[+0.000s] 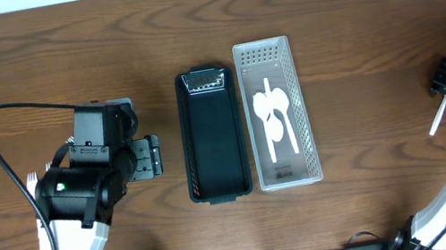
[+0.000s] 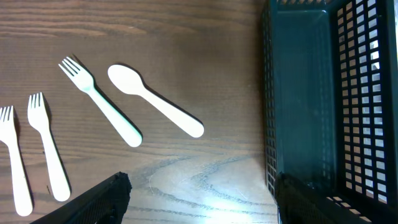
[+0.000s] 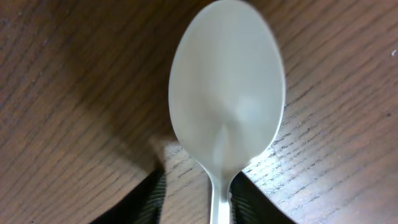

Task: Pack container
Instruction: 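Grasp the last white spoon at the right edge with the right gripper, then place the last spoon into the white basket, release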

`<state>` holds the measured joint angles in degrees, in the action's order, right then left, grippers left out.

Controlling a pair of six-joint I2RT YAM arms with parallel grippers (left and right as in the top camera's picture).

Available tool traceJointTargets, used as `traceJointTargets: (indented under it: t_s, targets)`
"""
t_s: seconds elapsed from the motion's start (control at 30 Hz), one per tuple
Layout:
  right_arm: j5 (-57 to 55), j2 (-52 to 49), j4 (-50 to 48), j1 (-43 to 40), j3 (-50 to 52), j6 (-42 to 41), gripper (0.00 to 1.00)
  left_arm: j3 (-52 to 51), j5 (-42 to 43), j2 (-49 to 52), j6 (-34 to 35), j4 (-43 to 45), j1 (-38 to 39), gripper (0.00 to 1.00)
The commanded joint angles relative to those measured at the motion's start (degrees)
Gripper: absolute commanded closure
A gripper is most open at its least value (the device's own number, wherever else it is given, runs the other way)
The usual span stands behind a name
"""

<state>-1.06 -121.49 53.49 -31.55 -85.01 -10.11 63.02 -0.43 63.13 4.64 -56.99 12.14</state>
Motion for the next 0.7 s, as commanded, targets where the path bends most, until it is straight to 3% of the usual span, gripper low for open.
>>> traceJointTargets:
  t_s: [0.0, 0.17, 0.27, 0.47, 0.67]
  targets:
    - [-1.66, -2.38, 0.26, -0.09, 0.42, -0.11, 0.72, 0.59, -0.48, 0.20, 0.33, -0.13, -0.24, 0.23]
    - [-1.64, -2.38, 0.20, -0.09, 0.42, -0.83, 0.84, 0.59, -0.48, 0.20, 0.33, -0.13, -0.24, 0.23]
    - [-1.62, -2.36, 0.24, 0.13, 0.39, -1.20, 0.98, 0.59, -0.48, 0.20, 0.33, -0.13, -0.24, 0.23]
    - [-0.13, -0.26, 0.72, 2.71, 0.26, -1.18, 0.99, 0.59, -0.48, 0.20, 0.33, -0.15, -0.24, 0.23]
    - [1.46, 10.54, 0.74, 11.45, -0.55, -0.28, 0.99, 0.59, -0.48, 0.20, 0.33, -0.13, -0.24, 0.23]
